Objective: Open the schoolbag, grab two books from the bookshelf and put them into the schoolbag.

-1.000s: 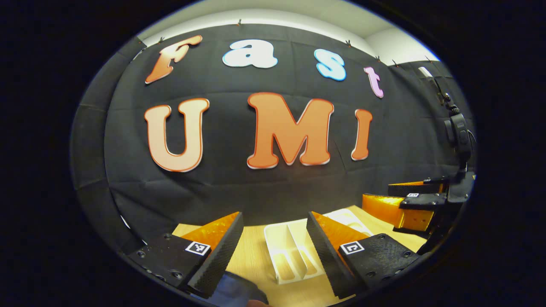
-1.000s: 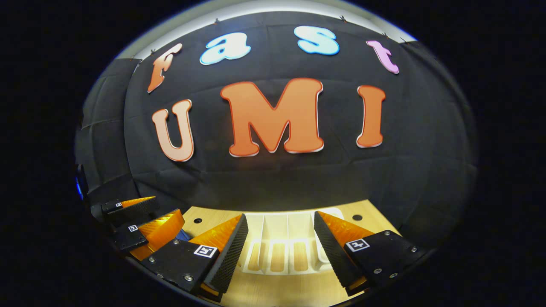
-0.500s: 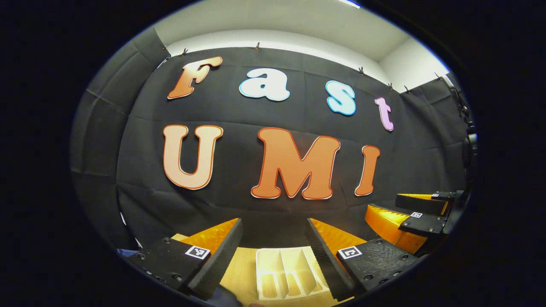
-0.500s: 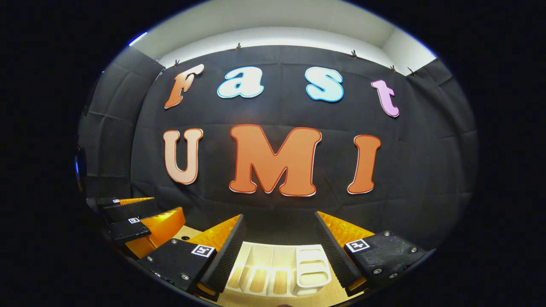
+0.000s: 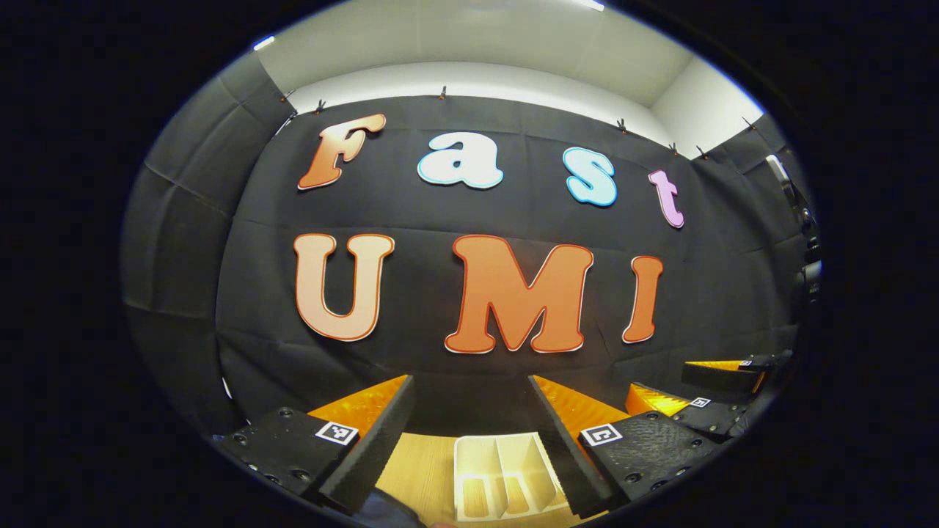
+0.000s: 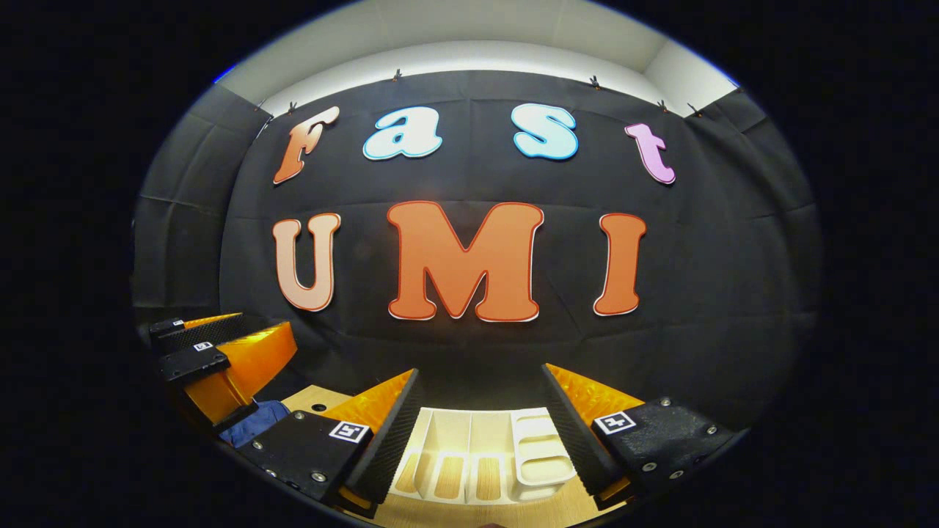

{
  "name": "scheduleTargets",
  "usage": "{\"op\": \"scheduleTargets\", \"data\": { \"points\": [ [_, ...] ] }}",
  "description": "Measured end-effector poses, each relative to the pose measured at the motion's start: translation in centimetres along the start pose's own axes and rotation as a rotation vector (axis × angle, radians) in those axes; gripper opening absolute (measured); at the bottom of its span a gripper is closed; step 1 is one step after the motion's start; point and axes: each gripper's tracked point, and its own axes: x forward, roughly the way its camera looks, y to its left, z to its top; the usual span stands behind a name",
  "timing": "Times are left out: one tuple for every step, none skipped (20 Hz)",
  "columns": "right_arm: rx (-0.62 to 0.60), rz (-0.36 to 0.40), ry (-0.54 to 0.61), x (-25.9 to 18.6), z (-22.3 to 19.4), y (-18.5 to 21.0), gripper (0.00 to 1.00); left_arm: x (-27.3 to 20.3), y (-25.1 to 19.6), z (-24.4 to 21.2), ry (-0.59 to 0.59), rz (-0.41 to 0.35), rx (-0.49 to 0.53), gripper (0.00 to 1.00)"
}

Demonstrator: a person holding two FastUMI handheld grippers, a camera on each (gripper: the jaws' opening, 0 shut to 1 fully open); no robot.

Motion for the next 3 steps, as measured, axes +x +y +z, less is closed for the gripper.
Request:
{"op": "scheduleTargets", "data": {
  "points": [
    [0.000, -0.005, -0.003, 0.09, 0.09, 0.11, 0.95, 0.16, -0.17, -0.22, 0.006, -0.008, 0.005, 0.94],
    [0.002, -0.010, -0.006, 0.03, 0.19, 0.17, 0.95, 0.27, -0.28, -0.32, 0.010, -0.016, 0.011, 0.94],
    [0.004, -0.013, -0.003, 0.13, 0.01, 0.41, 0.95, 0.32, -0.31, -0.43, 0.014, -0.020, 0.022, 0.94]
  ]
}}
